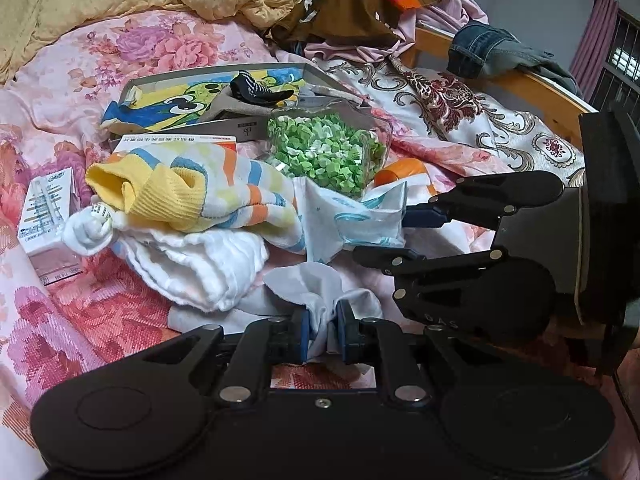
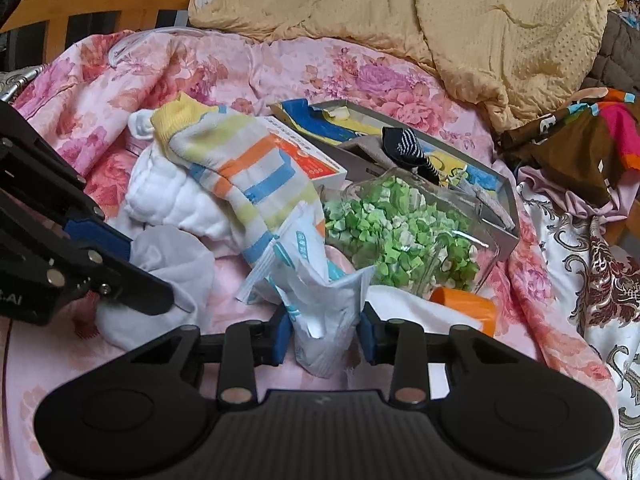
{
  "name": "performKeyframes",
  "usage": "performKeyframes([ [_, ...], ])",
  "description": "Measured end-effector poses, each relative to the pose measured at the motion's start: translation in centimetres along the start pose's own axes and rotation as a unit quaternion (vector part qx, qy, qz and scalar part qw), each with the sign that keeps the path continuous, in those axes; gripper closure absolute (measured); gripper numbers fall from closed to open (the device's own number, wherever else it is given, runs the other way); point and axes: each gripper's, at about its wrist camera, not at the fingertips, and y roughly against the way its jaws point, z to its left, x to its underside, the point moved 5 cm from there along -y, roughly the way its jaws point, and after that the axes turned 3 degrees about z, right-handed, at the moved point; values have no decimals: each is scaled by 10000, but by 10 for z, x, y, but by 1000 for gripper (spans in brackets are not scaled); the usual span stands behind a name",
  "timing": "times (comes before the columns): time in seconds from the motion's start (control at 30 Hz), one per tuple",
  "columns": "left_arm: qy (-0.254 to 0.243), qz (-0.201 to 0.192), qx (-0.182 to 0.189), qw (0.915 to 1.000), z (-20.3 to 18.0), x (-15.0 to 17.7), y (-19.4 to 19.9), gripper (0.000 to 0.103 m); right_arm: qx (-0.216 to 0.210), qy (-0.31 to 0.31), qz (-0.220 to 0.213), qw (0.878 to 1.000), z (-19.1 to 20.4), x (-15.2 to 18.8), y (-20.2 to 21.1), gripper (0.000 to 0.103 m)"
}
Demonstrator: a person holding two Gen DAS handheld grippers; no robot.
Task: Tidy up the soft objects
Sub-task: 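Carry the grey cloth and plastic packet with both grippers over the frog tray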
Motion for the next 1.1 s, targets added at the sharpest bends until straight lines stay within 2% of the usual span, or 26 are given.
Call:
performKeyframes([
  [0.33,-97,-556,137,9983,-7,-5,16,89,102,-158,-401,9990,-6,-9,21,66],
  [0.7,-536,-1273,427,9895,-28,-9,38,89,406,-945,-957,9901,-38,-13,49,65],
  [0.87,-764,-1534,332,9846,-35,-10,45,88,462,-1241,-1132,9847,-51,-14,54,65],
  [1.1,-746,-1725,258,9818,-34,-11,49,88,467,-1304,-1207,9830,-54,-15,54,64],
])
